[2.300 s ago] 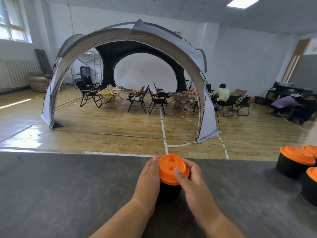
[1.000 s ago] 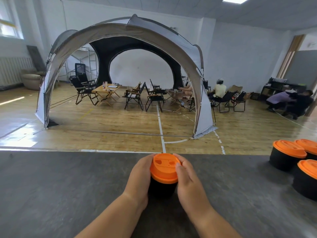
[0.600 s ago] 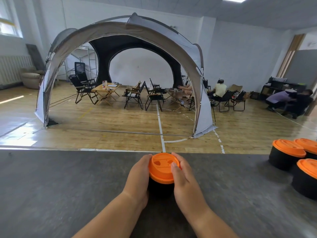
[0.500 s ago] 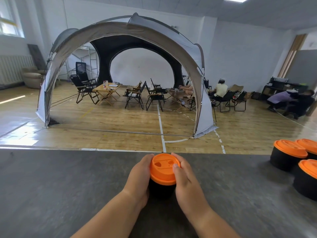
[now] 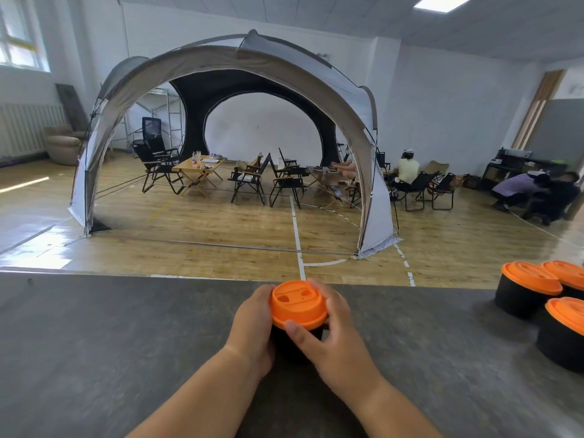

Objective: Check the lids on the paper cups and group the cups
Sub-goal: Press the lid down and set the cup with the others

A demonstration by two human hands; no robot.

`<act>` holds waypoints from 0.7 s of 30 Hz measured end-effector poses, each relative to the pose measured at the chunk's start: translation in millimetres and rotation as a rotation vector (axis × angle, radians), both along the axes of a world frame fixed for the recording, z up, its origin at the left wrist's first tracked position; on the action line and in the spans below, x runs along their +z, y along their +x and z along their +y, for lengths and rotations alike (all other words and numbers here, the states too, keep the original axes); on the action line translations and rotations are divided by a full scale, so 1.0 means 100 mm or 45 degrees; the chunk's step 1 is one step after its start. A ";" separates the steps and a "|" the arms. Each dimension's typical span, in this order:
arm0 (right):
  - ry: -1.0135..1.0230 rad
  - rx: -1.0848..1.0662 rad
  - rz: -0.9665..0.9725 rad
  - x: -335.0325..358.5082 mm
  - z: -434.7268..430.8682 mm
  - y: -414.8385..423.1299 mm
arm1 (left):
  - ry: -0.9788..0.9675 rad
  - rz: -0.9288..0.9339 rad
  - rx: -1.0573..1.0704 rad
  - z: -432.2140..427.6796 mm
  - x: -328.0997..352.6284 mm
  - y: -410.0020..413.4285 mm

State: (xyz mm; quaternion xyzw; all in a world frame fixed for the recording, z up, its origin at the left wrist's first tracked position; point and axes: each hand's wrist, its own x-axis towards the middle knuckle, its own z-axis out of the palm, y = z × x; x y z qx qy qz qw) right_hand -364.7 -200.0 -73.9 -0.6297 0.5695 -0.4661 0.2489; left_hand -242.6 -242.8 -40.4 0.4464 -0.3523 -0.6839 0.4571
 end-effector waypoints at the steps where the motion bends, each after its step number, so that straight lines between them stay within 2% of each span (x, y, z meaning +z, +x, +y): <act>1: 0.008 -0.004 -0.059 0.04 0.01 0.00 | 0.030 0.067 -0.026 0.00 0.02 0.00; 5: -0.091 -0.066 -0.628 0.40 -0.05 -0.14 | -0.102 0.280 -0.251 -0.04 0.09 0.01; 8: -0.137 0.018 -0.718 0.74 -0.18 -0.33 | -0.161 0.418 -0.412 -0.02 0.12 -0.02; 11: 0.058 0.109 -0.899 0.86 -0.38 -0.42 | -0.106 0.558 -0.515 0.05 0.10 -0.07; 15: 0.307 0.253 -1.222 0.78 -0.51 -0.44 | -0.135 0.560 -0.494 0.13 0.10 -0.11; 21: 0.516 0.434 -1.373 0.61 -0.59 -0.36 | -0.195 0.597 -0.408 0.16 0.12 -0.13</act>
